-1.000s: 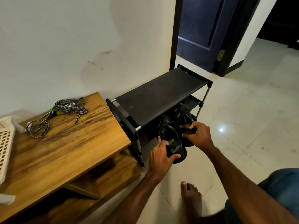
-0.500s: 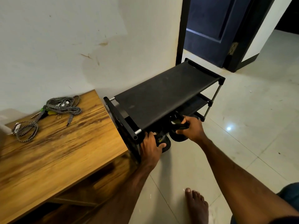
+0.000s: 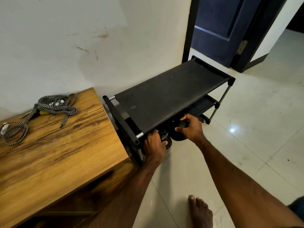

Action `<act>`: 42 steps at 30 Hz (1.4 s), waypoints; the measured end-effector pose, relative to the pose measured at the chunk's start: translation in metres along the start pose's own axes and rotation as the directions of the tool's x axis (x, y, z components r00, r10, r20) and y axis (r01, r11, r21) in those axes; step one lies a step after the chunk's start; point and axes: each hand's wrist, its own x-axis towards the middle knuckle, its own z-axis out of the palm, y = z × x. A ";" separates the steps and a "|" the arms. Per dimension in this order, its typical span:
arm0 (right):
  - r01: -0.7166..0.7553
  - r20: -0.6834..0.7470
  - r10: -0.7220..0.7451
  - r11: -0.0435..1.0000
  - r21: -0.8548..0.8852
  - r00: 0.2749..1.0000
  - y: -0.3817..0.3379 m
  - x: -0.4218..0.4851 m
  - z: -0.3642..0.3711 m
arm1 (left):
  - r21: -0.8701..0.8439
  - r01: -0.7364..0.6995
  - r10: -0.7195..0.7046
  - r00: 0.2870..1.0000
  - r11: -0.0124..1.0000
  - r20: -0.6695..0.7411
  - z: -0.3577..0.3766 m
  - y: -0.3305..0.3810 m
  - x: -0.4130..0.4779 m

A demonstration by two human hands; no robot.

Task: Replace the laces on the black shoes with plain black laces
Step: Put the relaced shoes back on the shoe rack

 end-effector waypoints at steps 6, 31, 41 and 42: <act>-0.050 -0.038 0.051 0.999 0.020 0.998 -0.006 -0.010 0.011 | 0.021 0.045 -0.046 0.998 0.999 0.032 0.000 0.004 -0.005; 0.354 -0.086 -0.367 0.925 -0.138 0.926 -0.284 -0.196 0.080 | 0.078 -0.454 0.456 0.841 0.887 -0.291 -0.307 -0.095 -0.116; 0.588 0.517 -0.359 0.708 -0.391 0.777 -0.349 -0.142 0.183 | 0.138 -0.170 0.200 0.950 0.976 -0.239 -0.325 -0.189 -0.055; 0.626 0.538 -0.384 0.674 -0.392 0.750 -0.353 -0.132 0.192 | 0.142 -0.164 0.194 0.954 0.976 -0.227 -0.326 -0.194 -0.044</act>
